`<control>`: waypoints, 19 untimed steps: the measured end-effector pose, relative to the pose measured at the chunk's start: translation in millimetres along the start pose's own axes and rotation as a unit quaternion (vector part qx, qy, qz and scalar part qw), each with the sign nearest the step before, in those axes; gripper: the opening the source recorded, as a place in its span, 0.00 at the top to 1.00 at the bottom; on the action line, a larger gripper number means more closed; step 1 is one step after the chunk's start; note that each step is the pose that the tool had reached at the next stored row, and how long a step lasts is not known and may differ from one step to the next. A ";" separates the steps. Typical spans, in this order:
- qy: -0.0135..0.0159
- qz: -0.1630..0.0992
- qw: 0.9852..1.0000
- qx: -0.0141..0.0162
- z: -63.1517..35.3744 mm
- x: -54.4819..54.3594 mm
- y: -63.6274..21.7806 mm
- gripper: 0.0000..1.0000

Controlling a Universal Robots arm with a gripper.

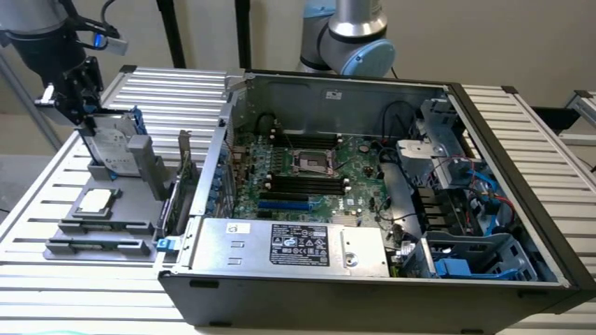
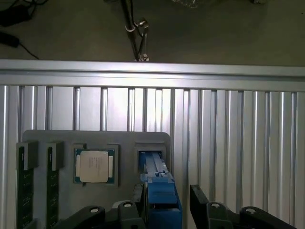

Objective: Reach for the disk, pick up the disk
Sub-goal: 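Pick up the disk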

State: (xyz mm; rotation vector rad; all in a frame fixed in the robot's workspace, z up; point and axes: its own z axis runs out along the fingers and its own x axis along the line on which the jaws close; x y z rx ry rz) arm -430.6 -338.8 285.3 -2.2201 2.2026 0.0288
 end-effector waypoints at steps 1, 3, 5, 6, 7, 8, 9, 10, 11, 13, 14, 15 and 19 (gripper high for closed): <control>0.000 0.000 1.000 0.000 -0.1 0.0 -0.5 0.49; 0.000 0.000 1.000 0.000 0.0 0.0 -1.6 0.49; 0.000 0.000 1.000 0.000 0.0 0.0 -1.7 0.49; 0.000 0.000 1.000 0.000 0.0 0.1 -1.7 0.49; 0.000 0.000 1.000 0.000 0.0 0.1 -1.7 0.49; 0.000 0.000 1.000 0.000 0.0 0.0 -1.8 0.49; 0.000 0.000 1.000 0.000 0.0 0.0 -1.8 0.49; 0.000 0.000 1.000 0.000 0.0 0.0 -1.8 0.51; 0.000 0.000 1.000 0.000 0.0 0.1 -1.8 0.51; 0.000 0.000 1.000 0.000 0.0 0.0 -1.8 0.58; 0.000 0.000 1.000 0.000 0.0 0.1 -1.8 0.58; 0.000 0.000 1.000 0.000 0.0 0.3 -1.8 0.58; -0.001 0.000 1.000 0.000 -0.2 4.2 -1.8 0.61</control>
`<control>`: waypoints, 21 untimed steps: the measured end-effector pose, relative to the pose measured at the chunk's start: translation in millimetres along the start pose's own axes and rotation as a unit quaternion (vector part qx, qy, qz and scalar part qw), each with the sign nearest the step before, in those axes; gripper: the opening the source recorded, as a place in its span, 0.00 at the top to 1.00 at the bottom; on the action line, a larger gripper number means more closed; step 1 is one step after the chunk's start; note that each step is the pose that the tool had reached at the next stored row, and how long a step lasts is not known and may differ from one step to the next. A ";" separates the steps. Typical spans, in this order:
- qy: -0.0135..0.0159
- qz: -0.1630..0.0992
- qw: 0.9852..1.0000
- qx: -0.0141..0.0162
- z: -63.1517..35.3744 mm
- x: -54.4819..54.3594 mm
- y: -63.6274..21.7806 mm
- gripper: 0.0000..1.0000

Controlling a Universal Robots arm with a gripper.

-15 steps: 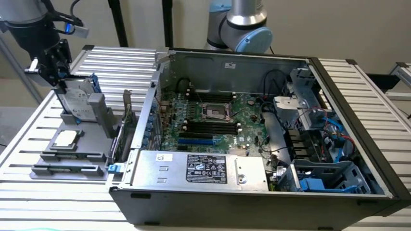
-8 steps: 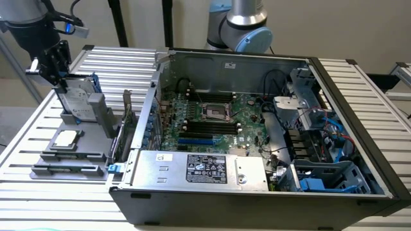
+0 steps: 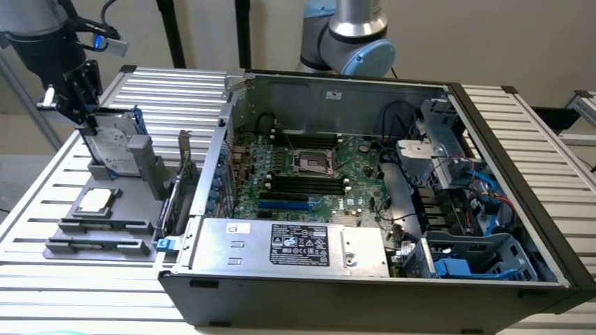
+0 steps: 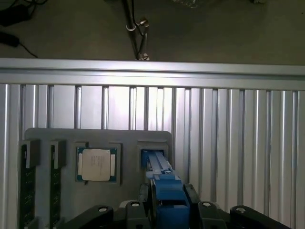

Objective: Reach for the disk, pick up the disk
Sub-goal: 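Pick up the disk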

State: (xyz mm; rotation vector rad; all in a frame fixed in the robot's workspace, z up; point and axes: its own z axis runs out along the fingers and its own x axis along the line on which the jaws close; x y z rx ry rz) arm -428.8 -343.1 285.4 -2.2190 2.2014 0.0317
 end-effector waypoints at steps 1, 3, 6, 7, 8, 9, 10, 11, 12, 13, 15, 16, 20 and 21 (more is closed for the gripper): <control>-0.001 0.000 1.000 0.000 0.0 1.4 0.0 0.61; -0.002 0.000 1.000 0.000 0.0 4.0 0.1 0.66; -0.003 0.000 1.000 0.000 -0.1 8.4 0.1 0.67; -0.004 0.001 1.000 0.000 -0.2 9.9 0.1 0.67; -0.005 0.001 1.000 0.000 -0.2 11.3 0.1 0.67; -0.006 0.001 1.000 0.000 -0.2 11.9 0.1 0.67; -0.006 0.001 1.000 0.000 -0.2 12.1 0.1 0.67; -0.006 0.001 1.000 0.000 -0.2 12.1 0.1 0.67; -0.006 0.001 1.000 0.000 -0.2 12.1 0.1 0.67; -0.006 0.001 1.000 0.000 -0.2 12.1 0.1 0.67; -0.006 0.001 1.000 0.000 -0.2 12.2 0.1 0.67; -0.006 0.001 1.000 0.000 -0.2 12.2 0.1 0.67; -0.006 0.001 1.000 0.000 -0.2 12.2 0.1 0.67; -0.006 0.001 1.000 0.000 -0.2 12.2 0.1 0.67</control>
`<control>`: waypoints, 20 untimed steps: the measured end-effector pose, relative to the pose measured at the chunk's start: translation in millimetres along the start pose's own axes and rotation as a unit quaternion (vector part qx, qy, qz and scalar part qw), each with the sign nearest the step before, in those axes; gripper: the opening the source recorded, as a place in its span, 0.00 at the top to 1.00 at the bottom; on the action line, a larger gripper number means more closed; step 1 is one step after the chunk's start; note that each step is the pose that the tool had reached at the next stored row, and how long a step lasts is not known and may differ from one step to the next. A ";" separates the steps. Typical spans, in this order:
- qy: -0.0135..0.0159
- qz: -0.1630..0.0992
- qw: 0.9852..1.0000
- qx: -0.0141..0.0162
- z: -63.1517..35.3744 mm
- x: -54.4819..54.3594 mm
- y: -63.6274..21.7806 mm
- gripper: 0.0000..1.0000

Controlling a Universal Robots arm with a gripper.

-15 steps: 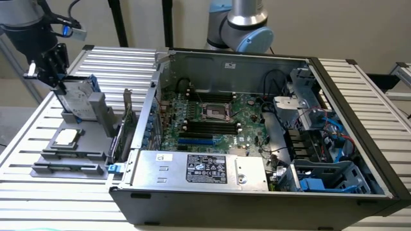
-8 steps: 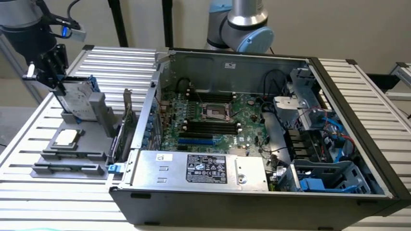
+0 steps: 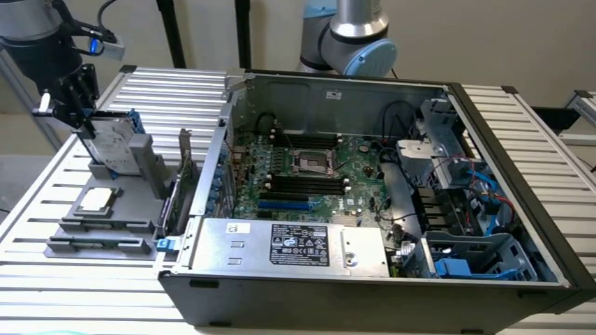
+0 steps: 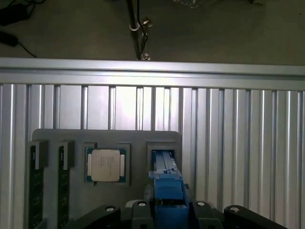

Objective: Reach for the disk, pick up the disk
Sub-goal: 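Pick up the disk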

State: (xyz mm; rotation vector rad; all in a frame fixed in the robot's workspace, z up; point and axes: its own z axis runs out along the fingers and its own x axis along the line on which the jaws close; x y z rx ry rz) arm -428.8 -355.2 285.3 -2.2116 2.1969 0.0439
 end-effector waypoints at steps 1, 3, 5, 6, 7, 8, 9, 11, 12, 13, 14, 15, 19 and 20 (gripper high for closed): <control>0.000 0.000 1.000 0.000 0.0 0.0 0.0 0.67; 0.000 0.000 1.000 0.000 0.0 0.0 0.0 0.67; 0.000 0.000 1.000 0.000 -0.1 0.0 0.0 0.67; 0.000 0.000 1.000 0.000 -0.5 0.0 0.1 0.67; 0.000 0.000 1.000 0.000 -1.4 0.0 0.1 0.67; 0.000 0.000 1.000 0.000 -2.9 -0.1 0.0 0.67; 0.000 0.000 1.000 0.000 -4.9 -0.2 0.0 0.67; 0.000 0.000 1.000 0.000 -11.5 -0.4 0.0 0.67; 0.000 0.000 1.000 0.000 -16.3 -0.6 0.0 0.67; 0.000 0.000 1.000 0.000 -20.8 -0.8 0.1 0.67; 0.000 0.000 1.000 0.000 -25.3 -0.9 0.1 0.67; 0.000 0.000 1.000 0.000 -29.8 -1.1 0.1 0.67; 0.000 0.000 1.000 0.000 -47.9 -1.8 0.0 0.67; 0.000 0.000 1.000 0.000 -52.6 -1.9 0.0 0.67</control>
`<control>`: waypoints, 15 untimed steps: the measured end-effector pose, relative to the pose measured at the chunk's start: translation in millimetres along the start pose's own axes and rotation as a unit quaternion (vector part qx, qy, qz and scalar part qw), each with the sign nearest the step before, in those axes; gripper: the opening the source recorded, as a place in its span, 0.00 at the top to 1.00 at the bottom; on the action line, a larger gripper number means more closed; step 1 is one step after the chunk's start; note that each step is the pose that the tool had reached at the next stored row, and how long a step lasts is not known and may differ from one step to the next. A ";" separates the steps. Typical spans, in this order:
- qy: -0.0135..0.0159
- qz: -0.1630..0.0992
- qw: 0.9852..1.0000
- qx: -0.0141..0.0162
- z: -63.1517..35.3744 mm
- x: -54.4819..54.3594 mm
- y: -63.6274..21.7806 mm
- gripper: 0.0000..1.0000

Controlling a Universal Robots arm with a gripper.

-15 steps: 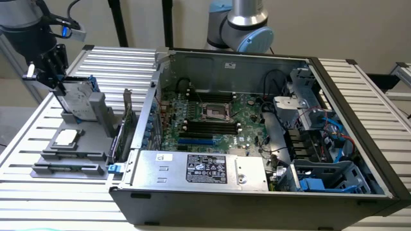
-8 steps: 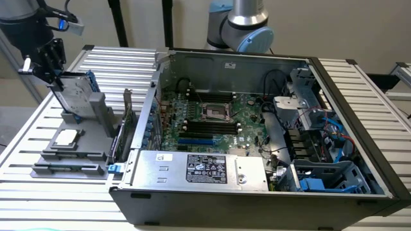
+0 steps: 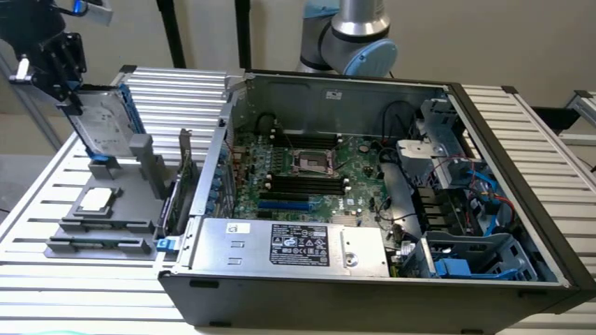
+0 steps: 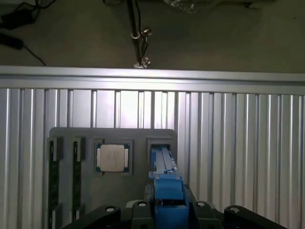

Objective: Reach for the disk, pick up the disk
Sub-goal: 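Pick up the disk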

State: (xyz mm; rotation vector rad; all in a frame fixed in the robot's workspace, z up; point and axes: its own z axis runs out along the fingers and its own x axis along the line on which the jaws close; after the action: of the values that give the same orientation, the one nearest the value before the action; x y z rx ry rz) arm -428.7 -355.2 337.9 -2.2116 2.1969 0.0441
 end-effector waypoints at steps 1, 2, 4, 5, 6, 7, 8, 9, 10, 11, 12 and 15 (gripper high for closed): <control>0.000 0.000 1.000 0.000 -4.2 -0.2 0.0 0.67; 0.000 0.000 1.000 0.000 -8.8 -0.3 -0.1 0.67; 0.000 0.000 1.000 0.000 -18.1 -0.6 -0.6 0.67; 0.000 0.000 1.000 0.000 -22.7 -0.7 -1.2 0.67; 0.000 0.000 1.000 0.000 -27.1 -0.8 -2.0 0.67; 0.000 0.000 1.000 0.000 -31.8 -1.0 -3.2 0.67; 0.000 0.000 1.000 0.000 -36.3 -1.0 -4.7 0.67; 0.000 0.000 1.000 0.000 -40.8 -1.0 -6.5 0.67; 0.000 0.000 1.000 0.000 -45.1 -0.9 -8.7 0.67; 0.000 0.000 1.000 0.000 -50.0 -0.8 -11.6 0.67; 0.000 0.000 1.000 0.000 -54.6 -0.5 -14.8 0.67; 0.000 -0.001 1.000 0.000 -68.4 0.6 -25.2 0.67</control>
State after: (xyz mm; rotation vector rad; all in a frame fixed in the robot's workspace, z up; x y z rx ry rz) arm -403.2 -358.2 406.2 -2.2133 2.1955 0.0458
